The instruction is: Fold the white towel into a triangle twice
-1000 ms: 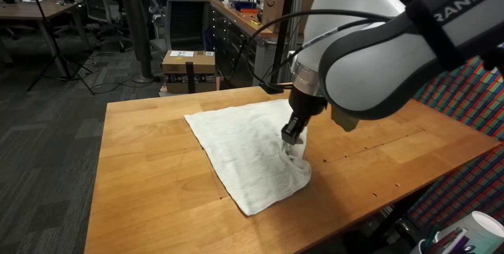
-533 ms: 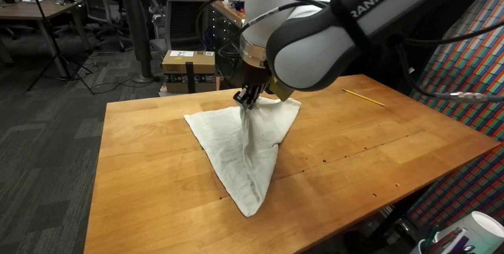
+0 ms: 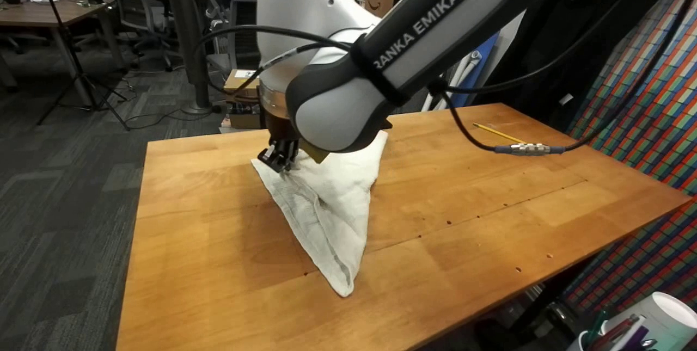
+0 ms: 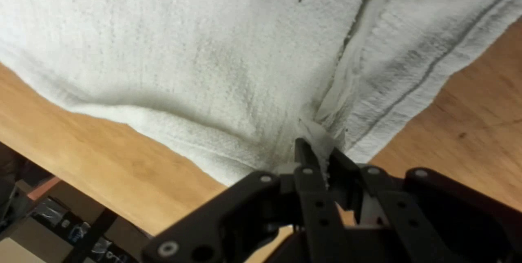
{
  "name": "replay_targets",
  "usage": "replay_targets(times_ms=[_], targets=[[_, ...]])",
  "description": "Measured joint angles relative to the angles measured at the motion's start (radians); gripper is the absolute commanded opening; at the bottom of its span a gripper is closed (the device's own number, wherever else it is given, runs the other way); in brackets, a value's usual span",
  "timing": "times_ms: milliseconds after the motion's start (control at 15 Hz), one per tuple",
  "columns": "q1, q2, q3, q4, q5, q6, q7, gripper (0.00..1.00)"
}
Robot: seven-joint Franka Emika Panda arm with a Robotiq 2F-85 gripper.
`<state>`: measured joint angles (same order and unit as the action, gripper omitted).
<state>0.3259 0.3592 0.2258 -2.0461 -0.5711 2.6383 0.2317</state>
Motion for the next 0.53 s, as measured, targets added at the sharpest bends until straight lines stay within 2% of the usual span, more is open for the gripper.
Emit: replay_targets(times_ms=[333, 400, 467, 533], targets=[[0.089, 0.067, -0.015, 0.058, 0.006, 0.000, 0.000, 0.09], [0.096, 0.075, -0.020, 0.066, 0.008, 0.000, 0.000, 0.35], [0.100, 0.082, -0.025, 0.073, 0.009, 0.000, -0.001, 0.36], [0.104, 0.089, -0.031, 0.078, 0.011, 0.000, 0.000, 0.43]])
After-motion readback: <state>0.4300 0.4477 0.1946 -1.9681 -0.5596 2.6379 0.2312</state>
